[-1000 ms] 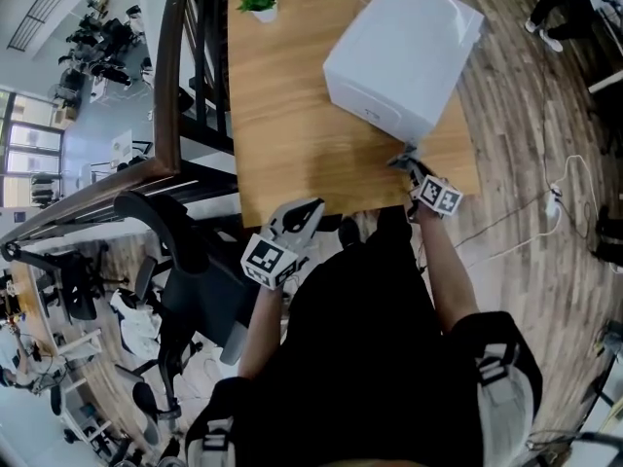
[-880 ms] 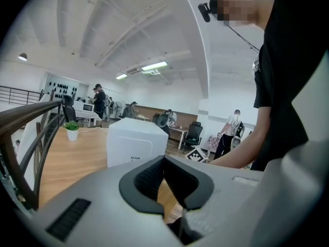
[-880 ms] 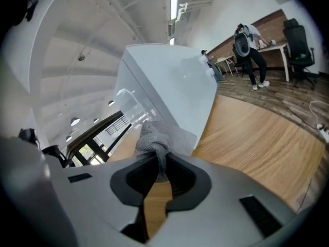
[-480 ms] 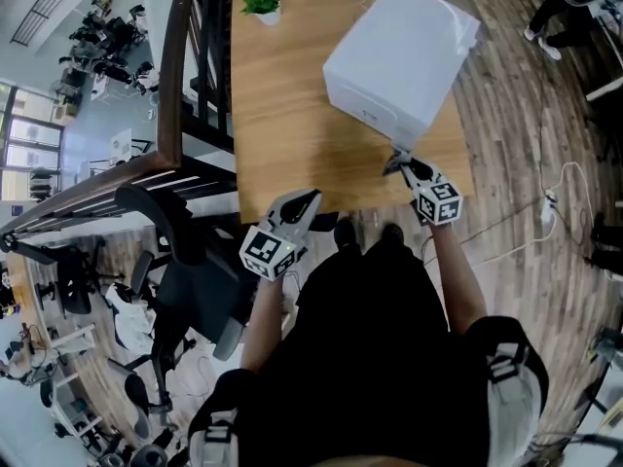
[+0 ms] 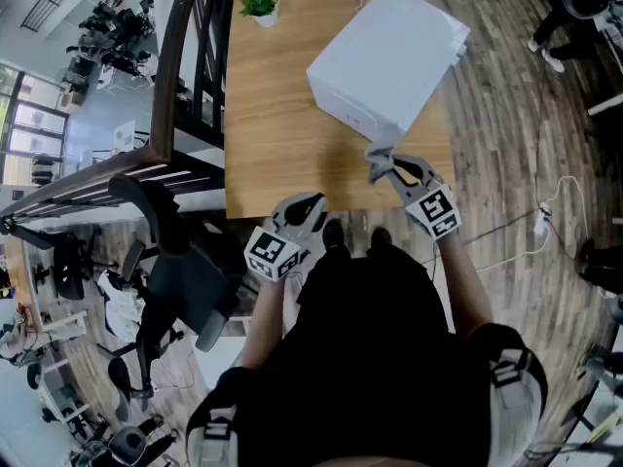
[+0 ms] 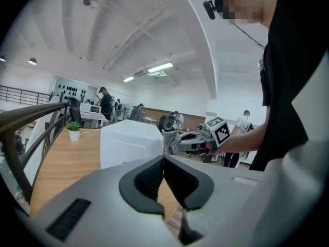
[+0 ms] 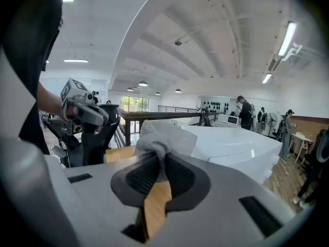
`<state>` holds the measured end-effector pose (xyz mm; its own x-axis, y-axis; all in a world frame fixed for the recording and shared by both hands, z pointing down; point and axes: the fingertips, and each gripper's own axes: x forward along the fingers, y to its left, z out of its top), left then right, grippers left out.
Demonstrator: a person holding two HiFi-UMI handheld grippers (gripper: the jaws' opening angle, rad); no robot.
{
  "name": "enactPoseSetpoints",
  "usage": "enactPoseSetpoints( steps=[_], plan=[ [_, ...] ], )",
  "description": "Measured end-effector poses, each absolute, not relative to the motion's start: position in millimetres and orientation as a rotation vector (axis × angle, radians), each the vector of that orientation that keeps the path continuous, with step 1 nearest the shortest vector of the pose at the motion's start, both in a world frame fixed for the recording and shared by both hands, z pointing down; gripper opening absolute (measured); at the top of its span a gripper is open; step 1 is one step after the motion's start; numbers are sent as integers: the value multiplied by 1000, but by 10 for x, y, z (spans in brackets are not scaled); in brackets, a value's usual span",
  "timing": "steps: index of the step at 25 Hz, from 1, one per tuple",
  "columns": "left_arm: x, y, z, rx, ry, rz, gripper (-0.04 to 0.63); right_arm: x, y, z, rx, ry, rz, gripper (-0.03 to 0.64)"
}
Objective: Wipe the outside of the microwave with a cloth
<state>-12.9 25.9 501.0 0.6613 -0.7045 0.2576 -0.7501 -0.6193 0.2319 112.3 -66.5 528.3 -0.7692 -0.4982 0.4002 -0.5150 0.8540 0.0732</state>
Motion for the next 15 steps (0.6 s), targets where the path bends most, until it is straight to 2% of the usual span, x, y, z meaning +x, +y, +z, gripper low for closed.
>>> enactPoseSetpoints(
  steps=[15],
  plan=[
    [506,442,4933,2544,-1263,215,2,1511,-336,5226,619,-2679,-27,37]
  ],
)
